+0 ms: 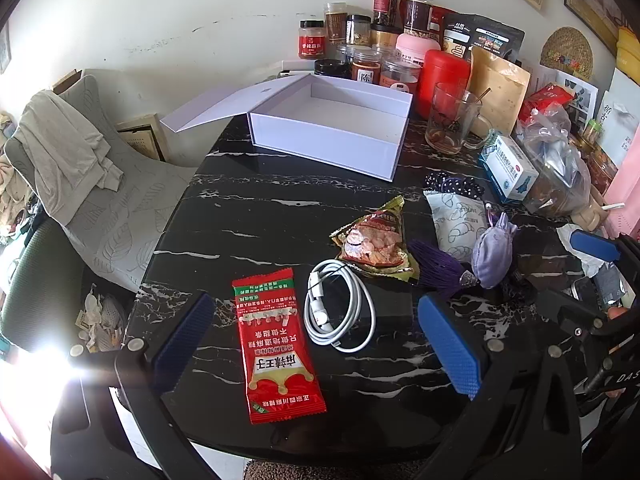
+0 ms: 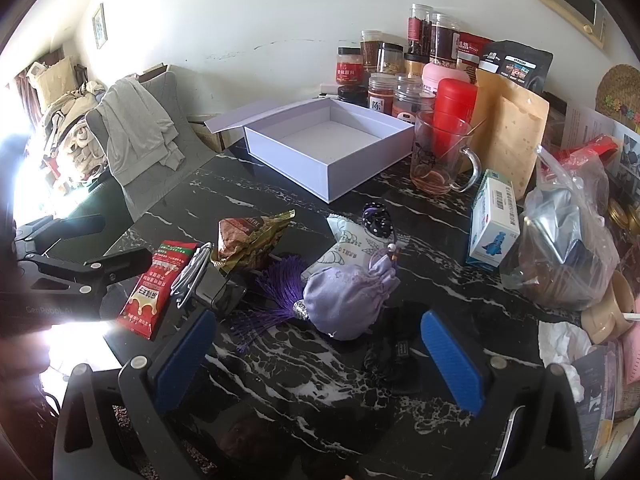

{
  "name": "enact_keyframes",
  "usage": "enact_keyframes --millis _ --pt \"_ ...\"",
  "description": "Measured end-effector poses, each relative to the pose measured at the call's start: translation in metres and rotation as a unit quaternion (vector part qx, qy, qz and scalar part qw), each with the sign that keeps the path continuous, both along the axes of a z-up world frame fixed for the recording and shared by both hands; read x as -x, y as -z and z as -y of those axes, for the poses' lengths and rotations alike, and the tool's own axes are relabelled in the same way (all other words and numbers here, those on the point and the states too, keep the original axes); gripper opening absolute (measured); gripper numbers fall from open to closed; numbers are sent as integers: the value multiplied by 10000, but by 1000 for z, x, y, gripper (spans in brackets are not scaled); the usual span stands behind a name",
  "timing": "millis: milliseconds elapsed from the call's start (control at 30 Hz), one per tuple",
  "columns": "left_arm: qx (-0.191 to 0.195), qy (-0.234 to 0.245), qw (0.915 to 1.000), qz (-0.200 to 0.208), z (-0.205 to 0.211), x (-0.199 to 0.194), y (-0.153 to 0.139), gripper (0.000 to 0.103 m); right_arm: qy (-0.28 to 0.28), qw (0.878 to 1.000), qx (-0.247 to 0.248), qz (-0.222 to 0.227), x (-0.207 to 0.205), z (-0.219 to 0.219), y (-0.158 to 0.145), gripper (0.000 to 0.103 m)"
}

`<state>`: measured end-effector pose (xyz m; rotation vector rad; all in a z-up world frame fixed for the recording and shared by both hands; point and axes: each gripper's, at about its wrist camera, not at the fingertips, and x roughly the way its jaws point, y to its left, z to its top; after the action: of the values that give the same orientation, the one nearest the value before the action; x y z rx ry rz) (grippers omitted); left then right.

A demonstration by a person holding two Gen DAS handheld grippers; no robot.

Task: Organize objects
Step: 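Move the left tool toward the red snack packet while the right tool approaches the black scrunchie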

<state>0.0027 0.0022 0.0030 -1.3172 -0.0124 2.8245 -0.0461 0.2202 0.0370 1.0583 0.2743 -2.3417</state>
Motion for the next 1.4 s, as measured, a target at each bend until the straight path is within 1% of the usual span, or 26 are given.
enact_keyframes --millis 567,767,1400 --pt "-90 -11 9999 -55 6 -1 -1 102 114 9999 -16 -46 0 -1 -3 102" --pt "-160 -92 9998 -71 12 -5 -3 102 143 9999 -7 -55 -2 -3 -3 102" --pt "-78 -84 9999 -105 13 -13 -8 102 163 9998 18 -87 -7 -6 -6 102"
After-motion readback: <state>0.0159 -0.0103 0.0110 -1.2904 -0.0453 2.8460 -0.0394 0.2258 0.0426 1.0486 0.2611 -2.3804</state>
